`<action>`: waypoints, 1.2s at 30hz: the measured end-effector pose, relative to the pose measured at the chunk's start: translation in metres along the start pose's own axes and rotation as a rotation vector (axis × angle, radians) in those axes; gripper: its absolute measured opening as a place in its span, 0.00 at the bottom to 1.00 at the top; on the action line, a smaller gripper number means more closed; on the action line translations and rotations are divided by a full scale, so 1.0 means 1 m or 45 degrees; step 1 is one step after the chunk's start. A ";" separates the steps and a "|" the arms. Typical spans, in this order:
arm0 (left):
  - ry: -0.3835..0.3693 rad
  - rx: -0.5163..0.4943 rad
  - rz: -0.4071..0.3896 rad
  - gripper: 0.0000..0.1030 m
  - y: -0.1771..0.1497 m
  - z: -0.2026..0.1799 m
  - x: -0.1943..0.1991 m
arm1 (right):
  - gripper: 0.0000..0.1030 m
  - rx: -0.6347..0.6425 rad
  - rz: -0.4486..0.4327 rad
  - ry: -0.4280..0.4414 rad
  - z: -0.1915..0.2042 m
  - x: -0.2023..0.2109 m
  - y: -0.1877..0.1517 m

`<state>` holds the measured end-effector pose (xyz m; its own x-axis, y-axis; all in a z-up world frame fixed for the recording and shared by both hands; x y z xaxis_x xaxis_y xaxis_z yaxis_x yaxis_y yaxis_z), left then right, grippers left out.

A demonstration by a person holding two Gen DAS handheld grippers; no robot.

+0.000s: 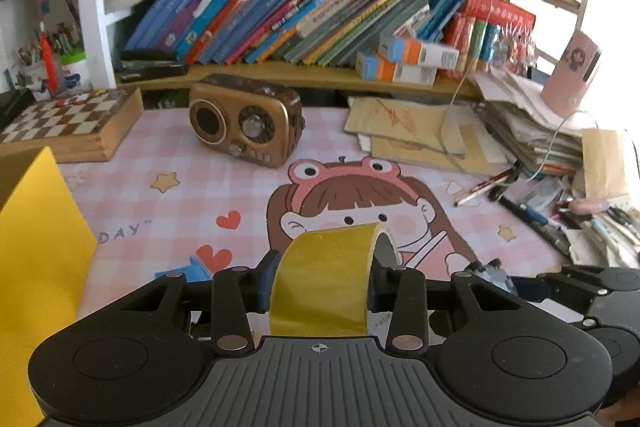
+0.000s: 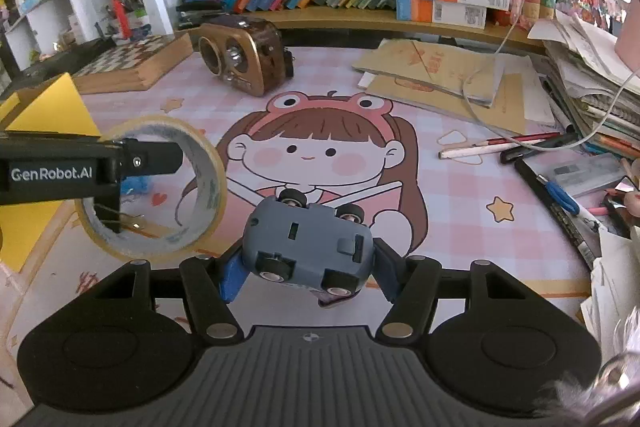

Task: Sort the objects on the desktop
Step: 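Grasp the yellow tape roll with the left tool while the right tool grasps the grey toy car, then carry the tape roll and toy car toward the yellow box with both tools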

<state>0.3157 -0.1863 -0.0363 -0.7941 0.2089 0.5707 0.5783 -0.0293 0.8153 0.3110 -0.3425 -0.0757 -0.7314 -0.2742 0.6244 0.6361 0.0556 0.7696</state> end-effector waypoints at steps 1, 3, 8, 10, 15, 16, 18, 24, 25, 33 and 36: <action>0.002 0.012 -0.012 0.38 0.000 0.000 0.006 | 0.59 0.002 -0.003 0.006 0.001 0.004 0.000; 0.002 0.025 -0.031 0.38 0.001 -0.001 0.016 | 0.59 0.007 -0.009 0.015 0.003 0.011 -0.001; -0.002 0.063 -0.057 0.38 -0.004 -0.001 0.041 | 0.59 -0.002 -0.009 0.031 0.007 0.029 -0.005; -0.004 0.072 -0.067 0.38 -0.007 -0.001 0.051 | 0.59 -0.008 -0.010 0.033 0.008 0.035 -0.008; 0.012 0.036 -0.079 0.38 -0.022 -0.002 0.075 | 0.59 -0.006 -0.005 0.053 0.014 0.052 -0.014; 0.011 0.039 -0.077 0.38 -0.025 -0.001 0.079 | 0.59 -0.001 -0.005 0.058 0.016 0.055 -0.015; 0.006 0.055 -0.072 0.38 -0.032 0.001 0.089 | 0.59 0.017 -0.003 0.070 0.020 0.062 -0.017; -0.011 0.117 -0.059 0.38 -0.052 0.009 0.116 | 0.59 0.032 0.008 0.089 0.033 0.081 -0.025; -0.015 0.130 -0.058 0.38 -0.054 0.011 0.120 | 0.59 0.035 0.008 0.089 0.036 0.084 -0.026; -0.079 0.146 -0.058 0.38 -0.064 0.025 0.137 | 0.59 0.043 -0.011 0.078 0.063 0.101 -0.032; -0.098 0.142 -0.063 0.38 -0.069 0.032 0.146 | 0.59 0.043 -0.011 0.066 0.076 0.106 -0.036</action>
<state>0.1661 -0.1229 -0.0122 -0.8081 0.2815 0.5174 0.5592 0.0908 0.8240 0.1922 -0.3007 -0.0272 -0.7226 -0.3244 0.6105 0.6205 0.0849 0.7796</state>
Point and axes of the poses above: each gripper's, at about its wrist camera, not at the fingertips, and x roughly against the way its jaws point, z to its left, y to its top, the point moved 4 cm from there along -x, roughly the way its jaws point, and after that the axes turned 7 degrees about -z, right-handed, at the moved point
